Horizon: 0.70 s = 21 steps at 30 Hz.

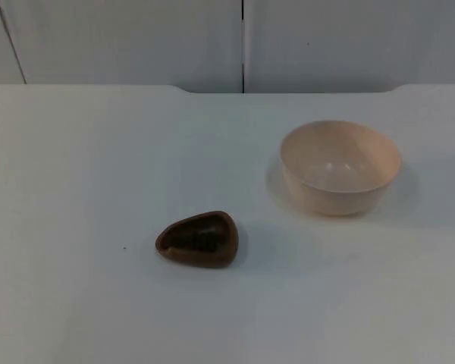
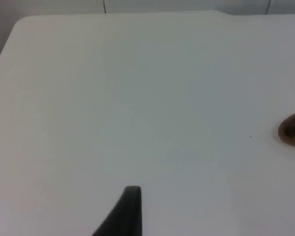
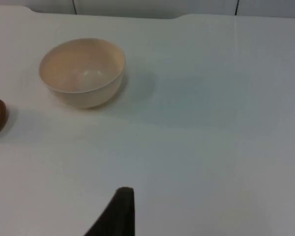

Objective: Pick up the bowl with the left hand and pour the coffee beans from the cup into the bowl with the right hand.

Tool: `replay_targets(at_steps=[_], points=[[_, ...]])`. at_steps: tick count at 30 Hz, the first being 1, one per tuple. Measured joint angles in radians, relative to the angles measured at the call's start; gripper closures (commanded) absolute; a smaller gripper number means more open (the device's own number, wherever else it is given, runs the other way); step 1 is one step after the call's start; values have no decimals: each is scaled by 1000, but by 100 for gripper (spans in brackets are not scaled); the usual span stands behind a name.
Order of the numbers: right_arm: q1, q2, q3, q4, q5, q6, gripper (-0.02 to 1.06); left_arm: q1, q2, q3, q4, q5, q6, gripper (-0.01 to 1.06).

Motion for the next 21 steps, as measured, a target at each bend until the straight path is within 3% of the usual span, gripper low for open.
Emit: replay_targets(at_steps=[21], points=[[0, 0, 0, 0, 0, 0, -1, 0, 183, -218, -48, -37, 0, 0]])
